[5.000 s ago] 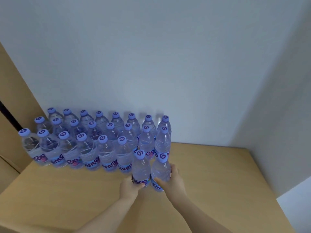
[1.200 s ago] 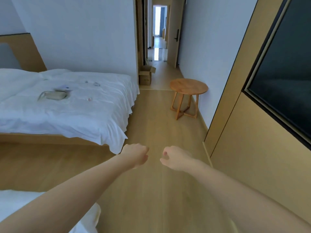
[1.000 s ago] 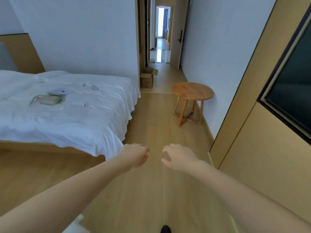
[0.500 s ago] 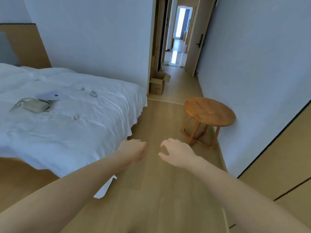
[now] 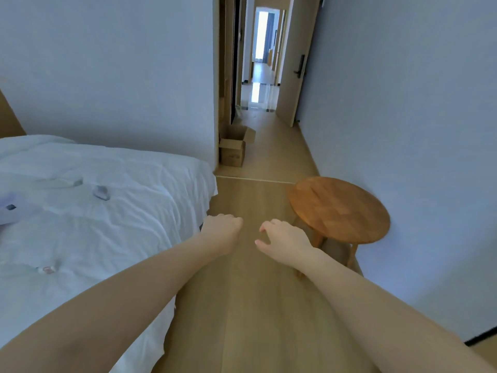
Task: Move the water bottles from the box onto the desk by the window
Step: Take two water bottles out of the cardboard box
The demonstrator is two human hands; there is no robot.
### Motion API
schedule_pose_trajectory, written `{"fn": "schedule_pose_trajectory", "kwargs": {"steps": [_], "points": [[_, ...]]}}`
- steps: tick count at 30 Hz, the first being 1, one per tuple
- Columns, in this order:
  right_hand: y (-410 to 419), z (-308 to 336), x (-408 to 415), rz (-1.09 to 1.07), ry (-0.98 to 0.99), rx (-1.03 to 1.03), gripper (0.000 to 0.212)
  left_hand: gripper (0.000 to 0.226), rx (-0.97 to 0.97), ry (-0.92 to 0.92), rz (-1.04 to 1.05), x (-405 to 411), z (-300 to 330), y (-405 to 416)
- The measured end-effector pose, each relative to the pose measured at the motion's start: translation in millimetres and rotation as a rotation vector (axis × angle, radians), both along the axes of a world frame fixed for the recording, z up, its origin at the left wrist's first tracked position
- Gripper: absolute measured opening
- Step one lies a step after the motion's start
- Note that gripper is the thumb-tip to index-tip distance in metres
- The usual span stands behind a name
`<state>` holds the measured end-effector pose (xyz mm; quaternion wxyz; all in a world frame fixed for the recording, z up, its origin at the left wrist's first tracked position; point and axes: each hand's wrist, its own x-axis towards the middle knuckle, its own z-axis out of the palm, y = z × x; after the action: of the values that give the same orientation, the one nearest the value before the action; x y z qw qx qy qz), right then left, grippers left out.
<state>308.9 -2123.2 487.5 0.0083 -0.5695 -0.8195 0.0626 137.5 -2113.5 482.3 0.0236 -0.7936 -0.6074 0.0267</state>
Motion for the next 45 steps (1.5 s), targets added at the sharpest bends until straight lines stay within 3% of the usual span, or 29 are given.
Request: {"fn": "schedule_pose_trajectory", "kwargs": {"steps": [9,18,30,39,45], "points": [[210.4,-41.0,30.3,-0.035,-0.020,-0.081,0.046,0.014,-0.082,0.033,0.002,36.1,-42.8,207.3],[460.9,22.2,55.5,0.012,0.044,0.035,0.043,0.007,0.054,-0.074,0.077,66.3,11.6,437.5],[719.3,-35.3,27.0,-0.029,-0.049,-0.034,0.041,0.015,-0.113,0.004,0.165,32.0,-46.6,702.9],[936.2,11.2,3.0,-0.081,0.032,0.080,0.036,0.006,0.023,-0.067,0.108,15.0,3.7,937.9],[1049.6,-39.2,2.5,-0.122,-0.053,-0.065,0.040,0.011,-0.145,-0.001,0.100,24.8,-43.7,1045.2]]}}
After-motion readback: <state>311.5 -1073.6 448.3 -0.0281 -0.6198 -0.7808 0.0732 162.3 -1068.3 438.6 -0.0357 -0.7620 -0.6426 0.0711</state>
